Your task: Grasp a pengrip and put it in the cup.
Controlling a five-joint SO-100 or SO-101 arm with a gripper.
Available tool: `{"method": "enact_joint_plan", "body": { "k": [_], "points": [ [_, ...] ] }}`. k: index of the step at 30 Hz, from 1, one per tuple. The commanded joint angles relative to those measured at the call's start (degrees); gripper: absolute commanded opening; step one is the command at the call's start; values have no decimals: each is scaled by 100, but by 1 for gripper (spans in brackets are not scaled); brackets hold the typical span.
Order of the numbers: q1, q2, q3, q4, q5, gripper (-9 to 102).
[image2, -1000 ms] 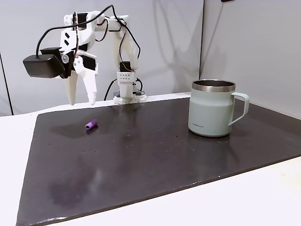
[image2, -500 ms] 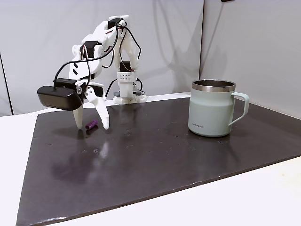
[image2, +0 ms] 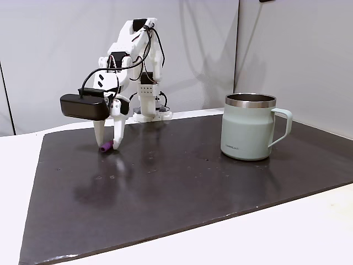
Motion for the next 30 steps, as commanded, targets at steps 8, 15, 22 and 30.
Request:
{"method": "enact_joint_plan", "body": {
  "k": [8, 15, 22, 30],
  "points": [
    [-202, 325, -255, -343, 387, 0],
    [-694, 694, -870, 255, 1046, 0],
    [-1538, 1274, -1872, 1661, 1925, 0],
    [-2804, 2083, -2698, 3208, 3076, 0]
  ]
}}
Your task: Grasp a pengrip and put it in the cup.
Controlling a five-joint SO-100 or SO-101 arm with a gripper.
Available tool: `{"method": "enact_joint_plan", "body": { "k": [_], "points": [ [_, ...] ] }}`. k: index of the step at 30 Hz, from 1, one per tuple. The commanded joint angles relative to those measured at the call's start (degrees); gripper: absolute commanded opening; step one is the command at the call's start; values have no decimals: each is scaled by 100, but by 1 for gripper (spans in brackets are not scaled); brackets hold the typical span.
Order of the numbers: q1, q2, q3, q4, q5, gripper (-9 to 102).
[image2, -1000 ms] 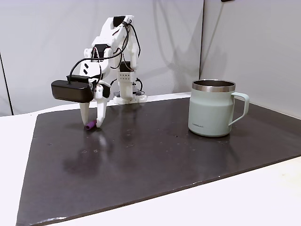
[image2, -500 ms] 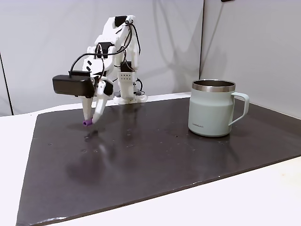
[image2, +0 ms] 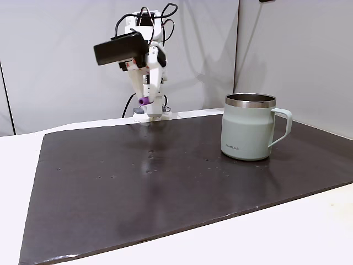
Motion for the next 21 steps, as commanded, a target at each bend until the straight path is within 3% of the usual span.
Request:
{"method": "enact_joint_plan", "body": {
  "k": [1, 12, 21],
  "points": [
    [-598, 501, -835, 738, 580, 0],
    [-2206, -1134, -4210, 2848, 3076, 0],
    [-3006, -2839, -6337, 3428, 4395, 0]
  ]
}}
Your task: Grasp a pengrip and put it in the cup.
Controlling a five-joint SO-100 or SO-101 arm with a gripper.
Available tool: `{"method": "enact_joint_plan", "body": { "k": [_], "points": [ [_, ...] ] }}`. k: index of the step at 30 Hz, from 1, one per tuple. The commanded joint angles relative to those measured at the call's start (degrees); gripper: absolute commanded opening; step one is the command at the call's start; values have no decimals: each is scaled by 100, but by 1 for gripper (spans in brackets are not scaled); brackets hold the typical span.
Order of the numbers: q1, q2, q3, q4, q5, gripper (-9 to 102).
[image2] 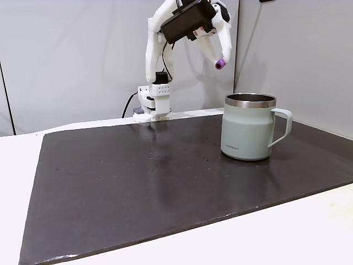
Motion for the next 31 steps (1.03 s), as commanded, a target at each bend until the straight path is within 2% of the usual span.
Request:
{"method": "enact_joint_plan", "body": {
  "k": [1, 8, 13, 14, 18, 31],
  "points": [
    [-255, -413, -923, 53, 404, 0],
    [-378, -1582, -2021, 123, 914, 0],
    [-404, -1854, -2206, 211, 923, 0],
    [-396, -1872, -2206, 220, 914, 2],
    [-378, -1951, -2206, 369, 791, 31],
    [-290, -1986, -2312, 475, 606, 33]
  ]
}}
